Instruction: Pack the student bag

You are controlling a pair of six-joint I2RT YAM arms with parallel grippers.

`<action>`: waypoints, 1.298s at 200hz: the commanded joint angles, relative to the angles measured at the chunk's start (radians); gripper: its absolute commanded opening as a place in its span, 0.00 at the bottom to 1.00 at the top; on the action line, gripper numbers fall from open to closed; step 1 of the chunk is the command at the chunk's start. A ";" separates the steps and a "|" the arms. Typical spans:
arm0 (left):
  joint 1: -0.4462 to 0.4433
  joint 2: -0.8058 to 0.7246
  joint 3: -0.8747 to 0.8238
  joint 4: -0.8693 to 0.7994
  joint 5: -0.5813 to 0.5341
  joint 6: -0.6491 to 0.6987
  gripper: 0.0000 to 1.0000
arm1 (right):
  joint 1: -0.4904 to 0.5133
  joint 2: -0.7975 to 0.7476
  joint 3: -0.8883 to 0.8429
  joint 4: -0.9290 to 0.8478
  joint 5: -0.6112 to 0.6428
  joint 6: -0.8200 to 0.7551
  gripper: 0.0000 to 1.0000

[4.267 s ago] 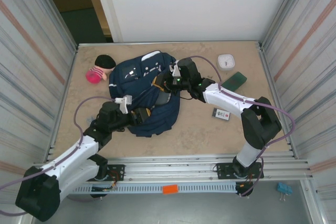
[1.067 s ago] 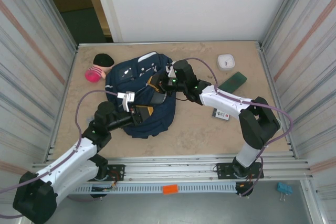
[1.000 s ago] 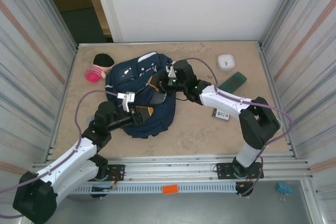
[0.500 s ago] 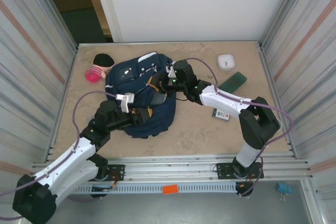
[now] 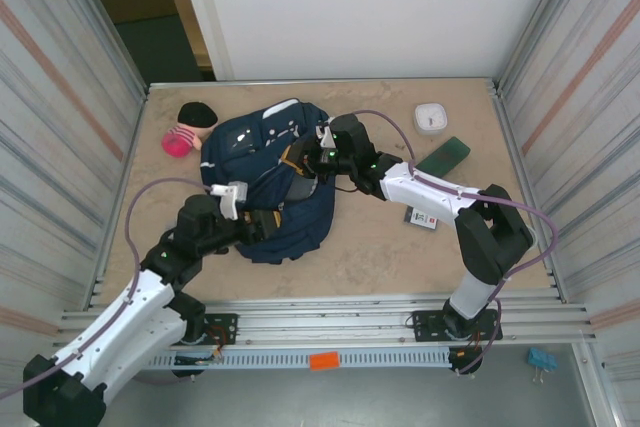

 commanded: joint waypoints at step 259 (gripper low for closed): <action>-0.148 0.333 0.222 -0.130 -0.355 0.008 0.11 | 0.018 -0.066 0.038 -0.014 -0.011 -0.078 0.00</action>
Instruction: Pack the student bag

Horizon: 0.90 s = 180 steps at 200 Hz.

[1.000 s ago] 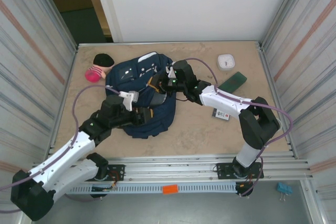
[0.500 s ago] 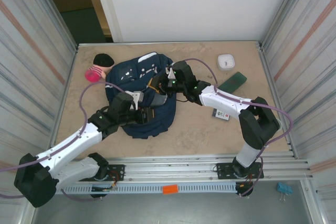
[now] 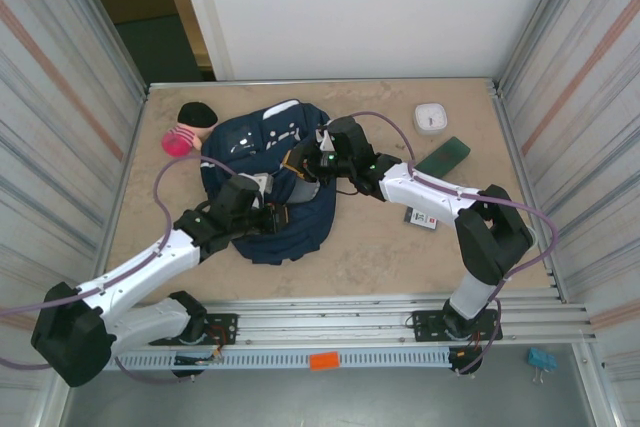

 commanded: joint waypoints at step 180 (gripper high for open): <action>0.094 -0.273 -0.139 0.000 0.073 0.044 0.00 | -0.143 -0.111 -0.001 0.022 -0.108 -0.039 0.27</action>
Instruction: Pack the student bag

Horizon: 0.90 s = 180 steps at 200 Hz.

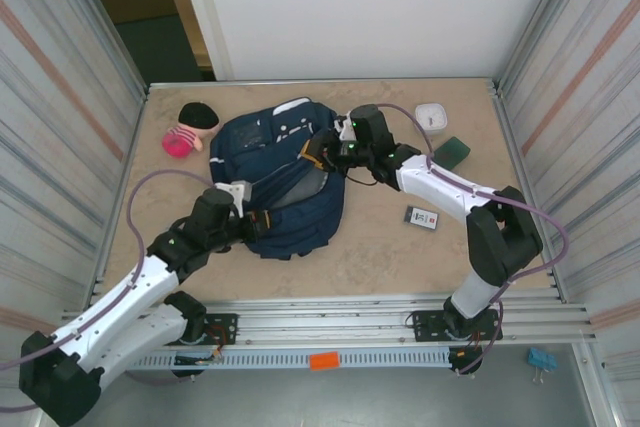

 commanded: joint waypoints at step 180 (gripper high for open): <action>0.103 -0.031 -0.054 0.081 0.087 0.030 0.00 | 0.002 -0.079 -0.023 0.024 -0.059 -0.035 0.00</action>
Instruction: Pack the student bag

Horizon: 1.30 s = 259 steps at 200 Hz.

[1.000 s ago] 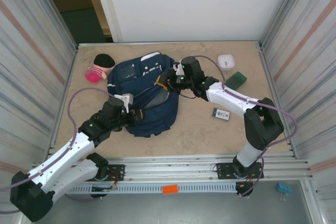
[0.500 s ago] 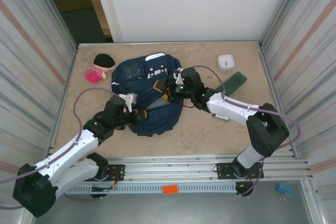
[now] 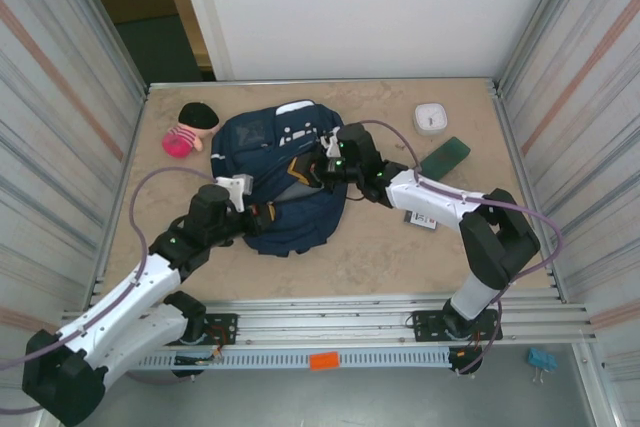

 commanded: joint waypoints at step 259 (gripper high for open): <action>0.382 0.161 0.041 0.037 0.079 0.180 0.00 | -0.186 -0.121 0.348 -0.405 -0.282 -0.339 0.00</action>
